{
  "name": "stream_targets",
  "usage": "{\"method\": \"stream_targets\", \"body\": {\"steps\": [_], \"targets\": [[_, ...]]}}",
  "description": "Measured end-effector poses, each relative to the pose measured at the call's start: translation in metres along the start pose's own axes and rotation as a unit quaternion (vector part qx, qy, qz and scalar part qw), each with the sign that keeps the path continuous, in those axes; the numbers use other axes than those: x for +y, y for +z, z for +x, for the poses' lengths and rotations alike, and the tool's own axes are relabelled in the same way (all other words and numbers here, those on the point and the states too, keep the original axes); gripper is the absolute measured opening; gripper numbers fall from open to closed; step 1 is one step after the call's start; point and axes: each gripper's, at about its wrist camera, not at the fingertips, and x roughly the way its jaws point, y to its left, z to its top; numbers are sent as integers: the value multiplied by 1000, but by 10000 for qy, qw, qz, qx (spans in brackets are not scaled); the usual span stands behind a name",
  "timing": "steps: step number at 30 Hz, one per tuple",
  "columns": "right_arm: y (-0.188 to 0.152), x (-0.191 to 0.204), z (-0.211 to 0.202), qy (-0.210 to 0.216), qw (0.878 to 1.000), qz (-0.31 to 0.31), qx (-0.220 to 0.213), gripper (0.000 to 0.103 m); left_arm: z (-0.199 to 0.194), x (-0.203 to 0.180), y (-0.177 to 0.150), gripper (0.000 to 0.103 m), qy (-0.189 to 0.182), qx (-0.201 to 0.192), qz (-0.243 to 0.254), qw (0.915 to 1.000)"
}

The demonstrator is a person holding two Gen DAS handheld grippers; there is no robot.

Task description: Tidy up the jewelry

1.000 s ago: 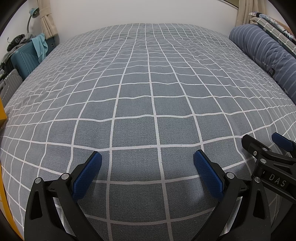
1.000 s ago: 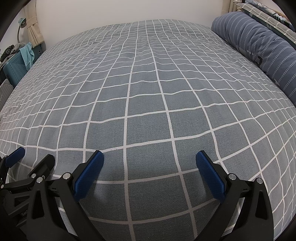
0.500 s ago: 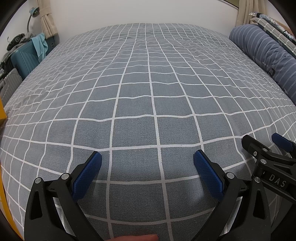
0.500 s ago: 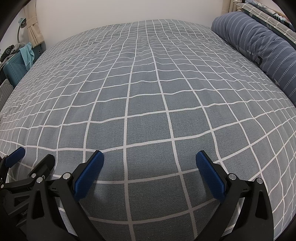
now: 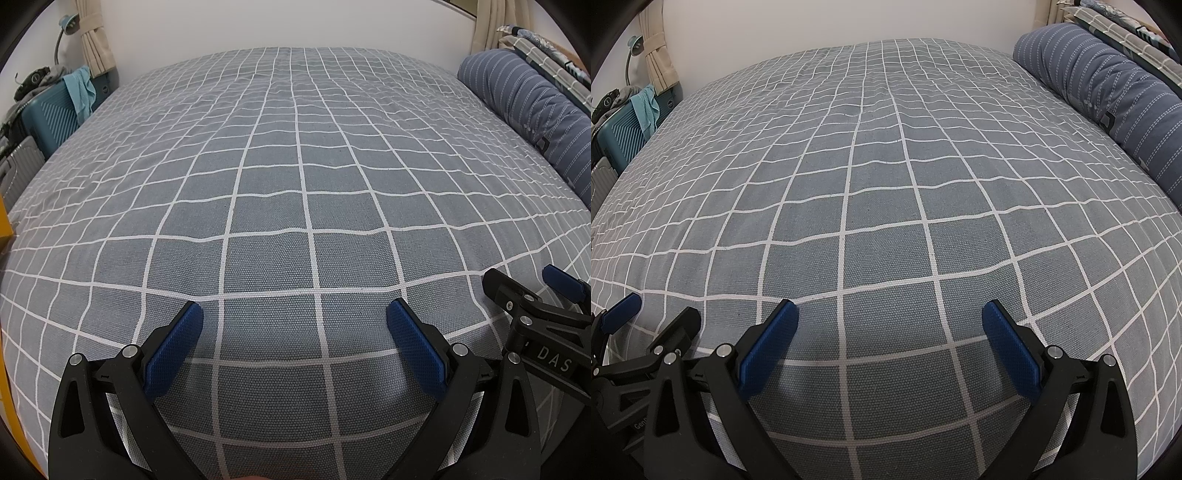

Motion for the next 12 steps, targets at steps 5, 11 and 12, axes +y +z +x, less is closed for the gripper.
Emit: {"method": "stream_targets", "body": {"steps": [5, 11, 12], "targets": [[0, 0, 0, 1, 10000, 0, 0, 96, 0, 0, 0, 98, -1, 4, 0, 10000], [0, 0, 0, 1, 10000, 0, 0, 96, 0, 1, 0, 98, -14, -8, -14, 10000], [0, 0, 0, 0, 10000, 0, 0, 96, 0, 0, 0, 98, -11, -13, -13, 10000]]}}
